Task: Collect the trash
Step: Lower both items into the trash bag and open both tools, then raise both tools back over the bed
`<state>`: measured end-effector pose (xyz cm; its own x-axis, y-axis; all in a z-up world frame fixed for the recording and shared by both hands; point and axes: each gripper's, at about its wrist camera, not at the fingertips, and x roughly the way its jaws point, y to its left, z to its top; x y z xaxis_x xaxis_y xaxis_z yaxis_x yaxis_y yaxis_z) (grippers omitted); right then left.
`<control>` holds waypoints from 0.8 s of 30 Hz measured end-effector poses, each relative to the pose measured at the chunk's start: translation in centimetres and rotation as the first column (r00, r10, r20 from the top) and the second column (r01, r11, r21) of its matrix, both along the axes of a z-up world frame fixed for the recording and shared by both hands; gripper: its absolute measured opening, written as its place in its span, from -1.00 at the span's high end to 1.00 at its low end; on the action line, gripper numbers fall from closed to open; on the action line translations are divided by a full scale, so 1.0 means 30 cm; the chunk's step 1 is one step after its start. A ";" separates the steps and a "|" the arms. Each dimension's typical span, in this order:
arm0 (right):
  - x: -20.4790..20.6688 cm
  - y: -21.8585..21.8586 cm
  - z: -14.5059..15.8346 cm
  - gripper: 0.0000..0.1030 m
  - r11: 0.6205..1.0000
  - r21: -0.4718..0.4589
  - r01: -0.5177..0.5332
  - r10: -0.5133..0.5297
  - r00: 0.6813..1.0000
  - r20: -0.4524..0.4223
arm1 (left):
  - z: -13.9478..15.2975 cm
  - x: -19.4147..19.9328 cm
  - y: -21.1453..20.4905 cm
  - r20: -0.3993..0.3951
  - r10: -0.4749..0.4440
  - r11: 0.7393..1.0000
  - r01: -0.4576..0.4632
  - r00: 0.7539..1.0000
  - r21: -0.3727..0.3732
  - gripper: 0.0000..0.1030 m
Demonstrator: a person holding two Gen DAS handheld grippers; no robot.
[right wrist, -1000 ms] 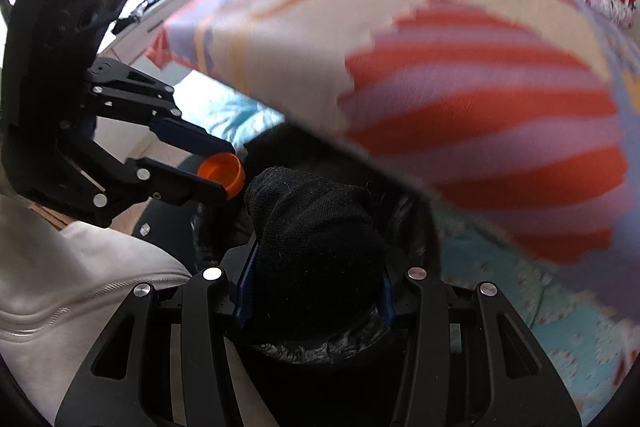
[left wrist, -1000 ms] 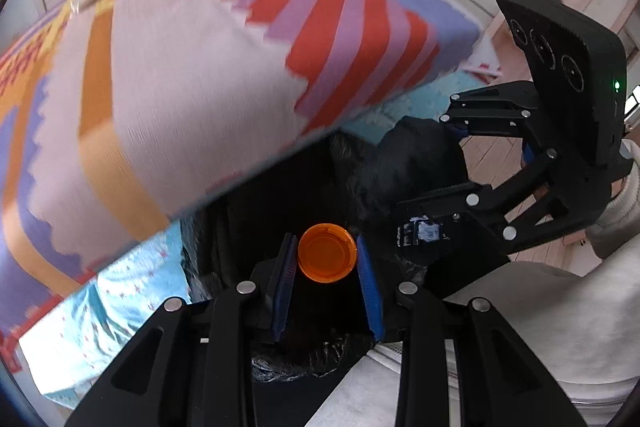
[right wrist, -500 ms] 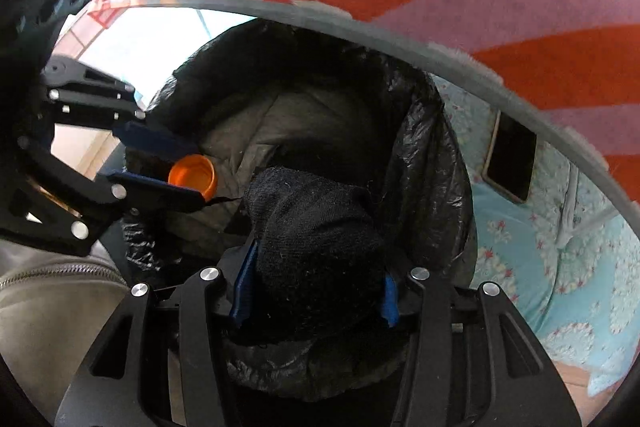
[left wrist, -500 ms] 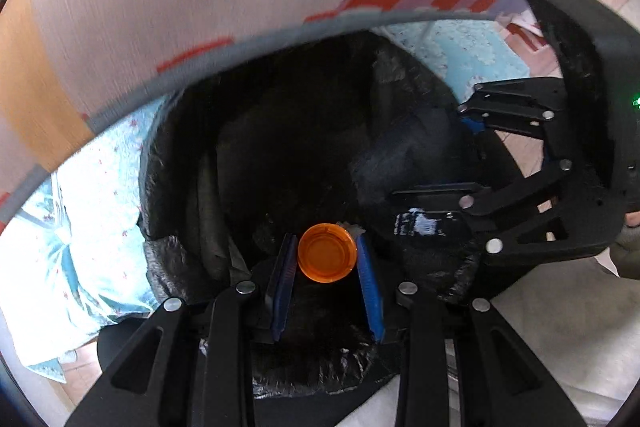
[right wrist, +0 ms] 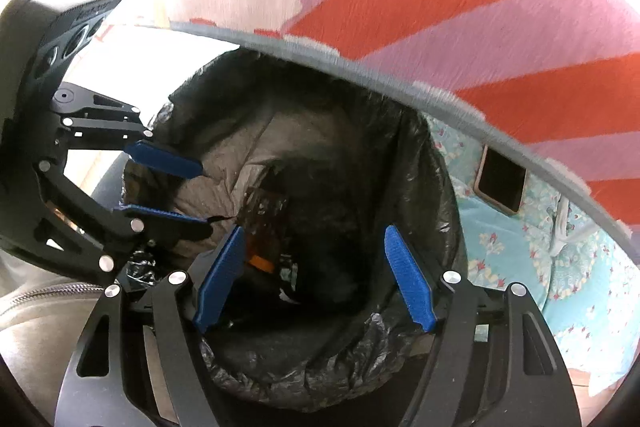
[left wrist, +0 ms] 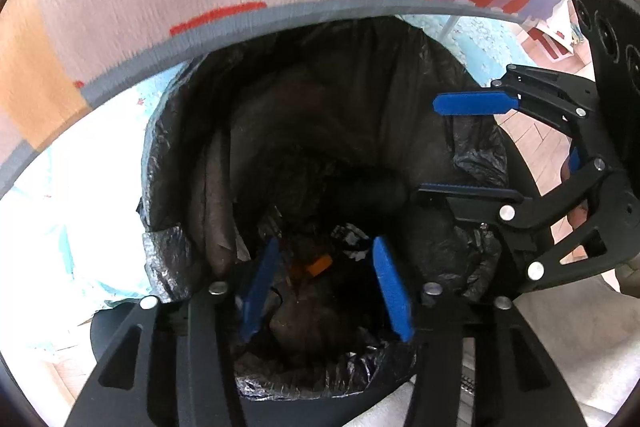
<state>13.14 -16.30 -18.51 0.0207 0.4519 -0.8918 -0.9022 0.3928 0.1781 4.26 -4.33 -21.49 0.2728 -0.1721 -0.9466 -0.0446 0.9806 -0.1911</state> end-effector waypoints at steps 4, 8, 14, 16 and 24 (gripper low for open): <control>0.008 -0.004 0.037 -0.39 1.000 0.019 -0.002 0.002 1.000 0.013 | 0.053 -0.005 -0.001 0.021 -0.001 1.000 0.001 1.000 0.020 -0.11; 0.014 -0.015 0.097 -0.39 0.999 0.048 -0.005 0.004 1.000 0.026 | 0.122 -0.020 0.008 0.067 -0.012 1.000 0.011 0.998 0.026 -0.28; 0.030 -0.035 0.248 -0.40 0.992 0.125 -0.014 0.006 0.998 0.064 | 0.233 -0.010 -0.013 0.136 -0.045 0.997 0.036 0.990 0.073 -0.42; 0.036 -0.042 0.299 -0.42 0.988 0.152 -0.022 0.010 0.997 0.079 | 0.285 -0.010 -0.016 0.176 -0.061 0.995 0.046 0.983 0.088 -0.47; 0.082 -0.058 0.477 -0.50 0.971 0.234 -0.042 -0.002 0.982 0.187 | 0.424 0.006 0.016 0.272 -0.078 0.992 0.048 0.959 0.114 -0.52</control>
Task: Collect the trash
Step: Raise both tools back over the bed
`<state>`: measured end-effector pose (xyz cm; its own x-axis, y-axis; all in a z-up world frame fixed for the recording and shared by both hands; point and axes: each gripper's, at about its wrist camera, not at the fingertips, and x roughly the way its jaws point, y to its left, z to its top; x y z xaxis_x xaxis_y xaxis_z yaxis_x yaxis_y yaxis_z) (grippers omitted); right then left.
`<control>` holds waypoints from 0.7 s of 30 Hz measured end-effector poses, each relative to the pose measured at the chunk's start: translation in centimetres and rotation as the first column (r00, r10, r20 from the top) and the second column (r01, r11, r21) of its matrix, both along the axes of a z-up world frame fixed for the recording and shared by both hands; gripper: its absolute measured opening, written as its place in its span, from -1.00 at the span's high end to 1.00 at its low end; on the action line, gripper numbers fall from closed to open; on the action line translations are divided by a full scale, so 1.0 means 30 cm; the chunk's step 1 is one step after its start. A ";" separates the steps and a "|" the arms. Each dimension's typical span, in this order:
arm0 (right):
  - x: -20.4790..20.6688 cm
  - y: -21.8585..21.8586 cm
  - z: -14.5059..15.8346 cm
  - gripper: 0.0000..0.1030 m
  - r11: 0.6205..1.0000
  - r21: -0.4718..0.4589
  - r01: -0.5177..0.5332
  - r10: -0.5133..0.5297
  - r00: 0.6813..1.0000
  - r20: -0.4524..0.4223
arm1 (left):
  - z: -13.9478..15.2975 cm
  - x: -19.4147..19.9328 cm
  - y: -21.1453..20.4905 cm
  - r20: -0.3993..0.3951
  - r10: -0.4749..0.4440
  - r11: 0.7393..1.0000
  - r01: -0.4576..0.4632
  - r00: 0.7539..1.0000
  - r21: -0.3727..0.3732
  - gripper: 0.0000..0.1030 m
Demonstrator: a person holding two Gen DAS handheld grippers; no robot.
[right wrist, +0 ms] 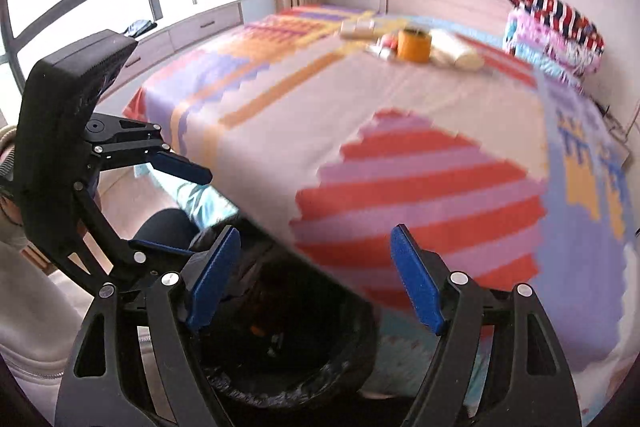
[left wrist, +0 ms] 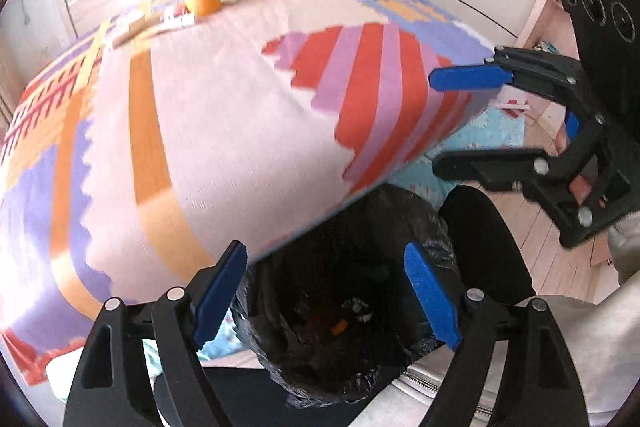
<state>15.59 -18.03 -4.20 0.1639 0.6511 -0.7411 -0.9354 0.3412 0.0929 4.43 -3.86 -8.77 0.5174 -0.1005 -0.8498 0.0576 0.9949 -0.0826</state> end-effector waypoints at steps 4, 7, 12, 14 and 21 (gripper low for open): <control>0.037 0.014 0.038 -0.50 1.000 0.016 0.007 -0.007 0.999 0.042 | 0.068 0.009 0.024 0.089 0.003 1.000 -0.005 0.996 0.018 -0.52; 0.063 0.015 0.055 -0.50 1.000 0.025 0.011 -0.012 0.999 0.042 | 0.109 0.030 0.019 0.166 0.013 0.996 -0.027 0.986 0.082 -0.52; 0.115 0.053 0.084 -0.59 0.999 0.046 0.022 -0.024 0.999 0.040 | 0.170 0.084 0.066 0.226 0.076 0.992 -0.097 0.971 0.080 -0.52; 0.133 0.070 0.098 -0.62 0.998 0.052 0.022 -0.025 0.998 0.055 | 0.195 0.099 0.089 0.249 0.084 0.992 -0.103 0.965 0.066 -0.52; 0.239 0.123 0.157 -0.71 0.996 0.084 0.032 -0.038 0.997 0.068 | 0.274 0.184 0.209 0.250 0.173 0.983 -0.183 0.953 0.016 -0.52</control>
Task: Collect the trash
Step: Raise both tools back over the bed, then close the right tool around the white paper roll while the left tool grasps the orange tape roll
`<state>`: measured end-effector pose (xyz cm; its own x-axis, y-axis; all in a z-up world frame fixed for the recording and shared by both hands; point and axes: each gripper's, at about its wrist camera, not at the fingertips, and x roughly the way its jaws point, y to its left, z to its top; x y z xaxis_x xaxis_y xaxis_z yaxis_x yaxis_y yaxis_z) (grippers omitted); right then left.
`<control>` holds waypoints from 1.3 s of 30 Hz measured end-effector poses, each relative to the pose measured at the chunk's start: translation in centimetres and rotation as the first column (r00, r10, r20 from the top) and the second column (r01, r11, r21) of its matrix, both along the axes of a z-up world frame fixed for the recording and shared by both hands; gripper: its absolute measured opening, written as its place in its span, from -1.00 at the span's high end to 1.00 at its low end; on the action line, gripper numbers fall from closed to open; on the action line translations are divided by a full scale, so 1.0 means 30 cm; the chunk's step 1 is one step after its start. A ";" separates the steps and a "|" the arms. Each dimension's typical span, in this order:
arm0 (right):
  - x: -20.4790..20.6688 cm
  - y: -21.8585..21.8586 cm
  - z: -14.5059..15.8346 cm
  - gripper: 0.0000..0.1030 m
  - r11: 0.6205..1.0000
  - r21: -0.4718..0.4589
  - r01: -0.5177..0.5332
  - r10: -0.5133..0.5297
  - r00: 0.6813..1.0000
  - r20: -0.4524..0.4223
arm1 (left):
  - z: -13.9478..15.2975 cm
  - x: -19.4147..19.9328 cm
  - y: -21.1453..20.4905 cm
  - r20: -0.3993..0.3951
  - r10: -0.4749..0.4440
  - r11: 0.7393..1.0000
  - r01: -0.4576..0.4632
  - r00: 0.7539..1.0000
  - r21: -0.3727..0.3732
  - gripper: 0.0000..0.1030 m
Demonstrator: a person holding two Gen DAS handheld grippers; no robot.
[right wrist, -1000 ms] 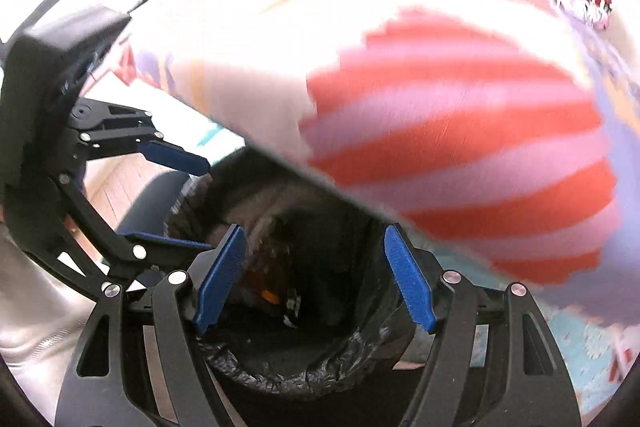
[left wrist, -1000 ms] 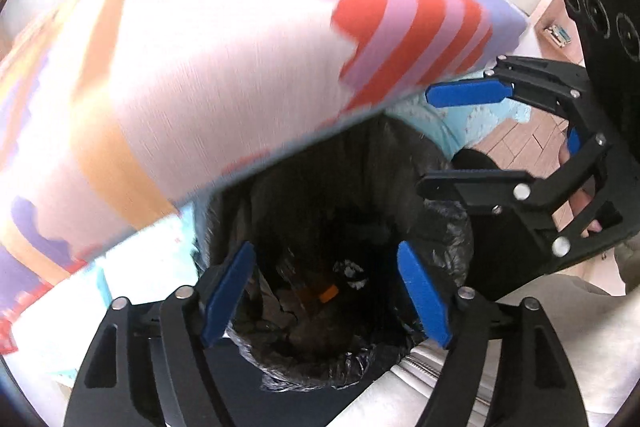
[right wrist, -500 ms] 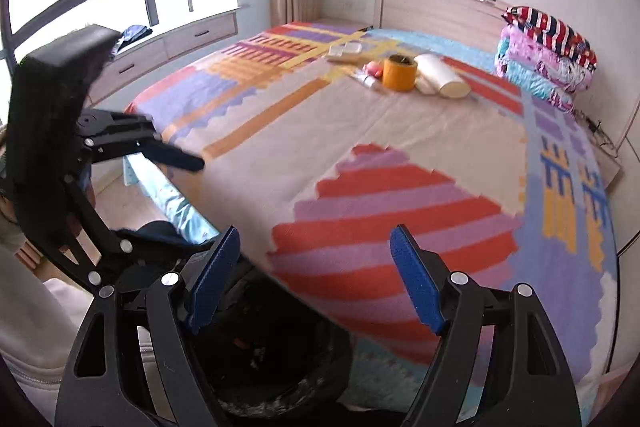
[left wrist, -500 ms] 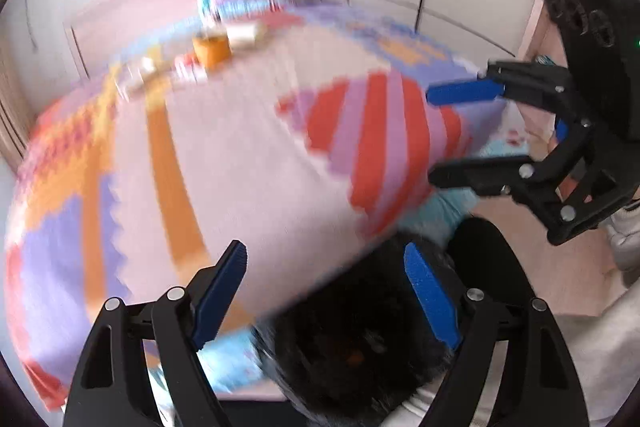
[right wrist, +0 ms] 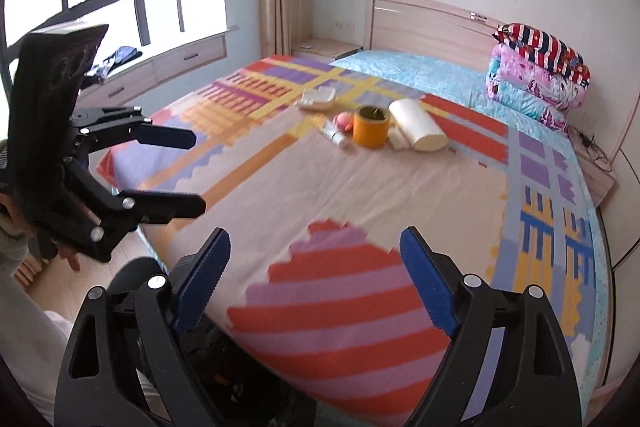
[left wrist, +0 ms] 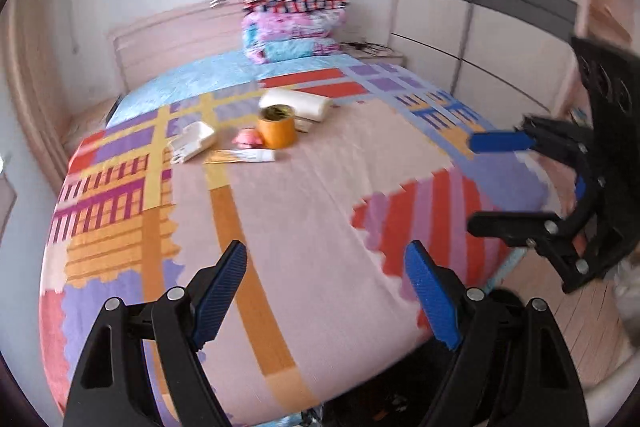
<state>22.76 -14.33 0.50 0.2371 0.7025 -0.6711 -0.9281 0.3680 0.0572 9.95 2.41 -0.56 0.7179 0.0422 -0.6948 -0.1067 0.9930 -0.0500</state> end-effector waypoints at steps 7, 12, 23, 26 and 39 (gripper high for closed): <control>0.132 0.067 0.030 -0.72 1.000 0.002 0.023 -0.023 1.000 0.008 | 0.039 0.091 0.088 -0.012 0.001 1.000 -0.001 1.000 -0.017 -0.52; 0.237 0.115 0.026 -0.72 0.999 -0.013 0.042 -0.042 0.999 0.010 | 0.051 0.166 0.138 -0.017 -0.004 1.000 0.004 1.000 -0.026 -0.52; 0.406 0.229 0.012 -0.72 0.999 -0.024 0.029 -0.029 1.000 -0.007 | -0.024 0.352 0.284 -0.127 0.105 0.983 -0.122 0.986 -0.135 -0.58; 0.446 0.259 -0.003 -0.72 1.000 -0.023 0.021 -0.021 1.000 -0.020 | -0.053 0.384 0.306 -0.145 0.121 0.980 -0.141 0.982 -0.138 -0.67; 0.644 0.385 -0.106 -0.72 0.998 -0.055 0.040 -0.044 0.996 -0.079 | -0.072 0.543 0.246 -0.092 0.016 1.000 -0.018 0.996 -0.018 -0.67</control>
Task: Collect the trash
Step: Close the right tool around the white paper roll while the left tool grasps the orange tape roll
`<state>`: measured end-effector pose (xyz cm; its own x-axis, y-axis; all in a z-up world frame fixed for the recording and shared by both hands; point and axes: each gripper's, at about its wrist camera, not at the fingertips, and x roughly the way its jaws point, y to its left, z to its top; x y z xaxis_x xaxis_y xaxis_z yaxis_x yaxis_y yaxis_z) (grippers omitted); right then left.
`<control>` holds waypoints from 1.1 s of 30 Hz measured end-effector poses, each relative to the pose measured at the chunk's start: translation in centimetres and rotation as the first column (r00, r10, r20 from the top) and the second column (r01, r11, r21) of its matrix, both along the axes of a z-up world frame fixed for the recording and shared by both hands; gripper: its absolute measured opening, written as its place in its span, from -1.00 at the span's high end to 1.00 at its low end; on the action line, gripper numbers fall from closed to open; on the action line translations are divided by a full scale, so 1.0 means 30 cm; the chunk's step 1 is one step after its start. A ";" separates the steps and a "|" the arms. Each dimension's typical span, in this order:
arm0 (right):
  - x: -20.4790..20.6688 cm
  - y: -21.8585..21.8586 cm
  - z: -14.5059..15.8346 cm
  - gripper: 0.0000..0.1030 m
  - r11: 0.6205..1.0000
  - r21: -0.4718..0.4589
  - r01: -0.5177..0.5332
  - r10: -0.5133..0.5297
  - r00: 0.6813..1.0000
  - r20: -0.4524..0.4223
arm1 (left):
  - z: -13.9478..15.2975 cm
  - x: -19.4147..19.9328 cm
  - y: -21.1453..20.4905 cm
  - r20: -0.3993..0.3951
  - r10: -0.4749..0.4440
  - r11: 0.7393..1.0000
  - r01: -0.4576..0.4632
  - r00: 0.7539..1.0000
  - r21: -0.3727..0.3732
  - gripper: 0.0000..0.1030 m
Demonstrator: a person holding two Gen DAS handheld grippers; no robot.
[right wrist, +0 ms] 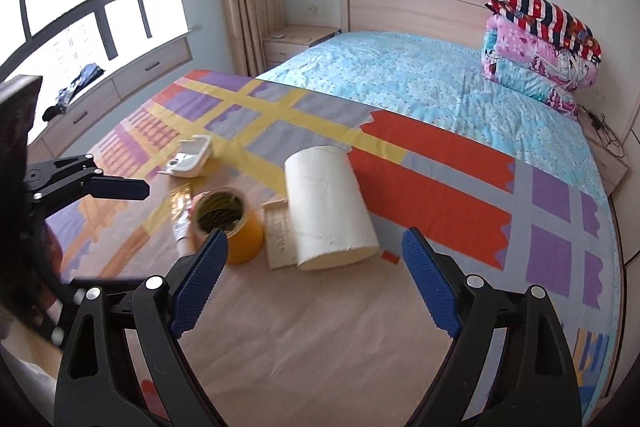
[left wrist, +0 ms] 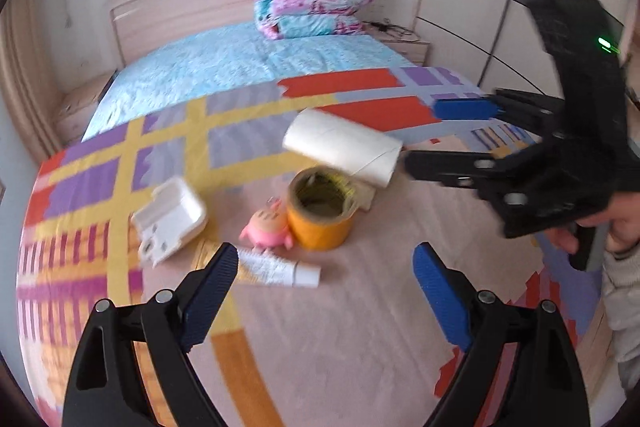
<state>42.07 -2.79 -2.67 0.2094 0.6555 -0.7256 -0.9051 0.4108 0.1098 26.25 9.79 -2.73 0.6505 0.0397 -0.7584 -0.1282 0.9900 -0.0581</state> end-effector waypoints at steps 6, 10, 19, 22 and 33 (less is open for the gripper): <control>0.055 0.050 -0.061 -0.72 0.999 -0.039 -0.024 0.024 1.000 -0.006 | -0.026 0.082 -0.010 -0.008 -0.035 0.999 0.035 0.999 0.039 -0.67; 0.072 0.062 -0.092 -0.72 0.998 -0.042 -0.037 0.037 0.999 -0.010 | -0.047 0.124 -0.002 -0.006 -0.053 0.997 0.053 0.999 0.049 -0.67; 0.095 0.072 -0.149 -0.17 0.996 -0.050 -0.079 0.076 0.995 -0.060 | -0.069 0.148 0.012 0.021 -0.092 0.995 0.092 0.996 0.039 -0.67; 0.099 0.078 -0.148 -0.13 0.995 -0.052 -0.086 0.082 0.995 -0.058 | -0.079 0.160 0.007 0.013 -0.094 0.994 0.093 0.995 0.051 -0.67; 0.096 0.055 -0.118 -0.06 0.998 -0.037 -0.054 0.052 0.997 -0.053 | -0.048 0.151 0.019 0.004 -0.084 0.996 0.084 0.996 0.024 0.10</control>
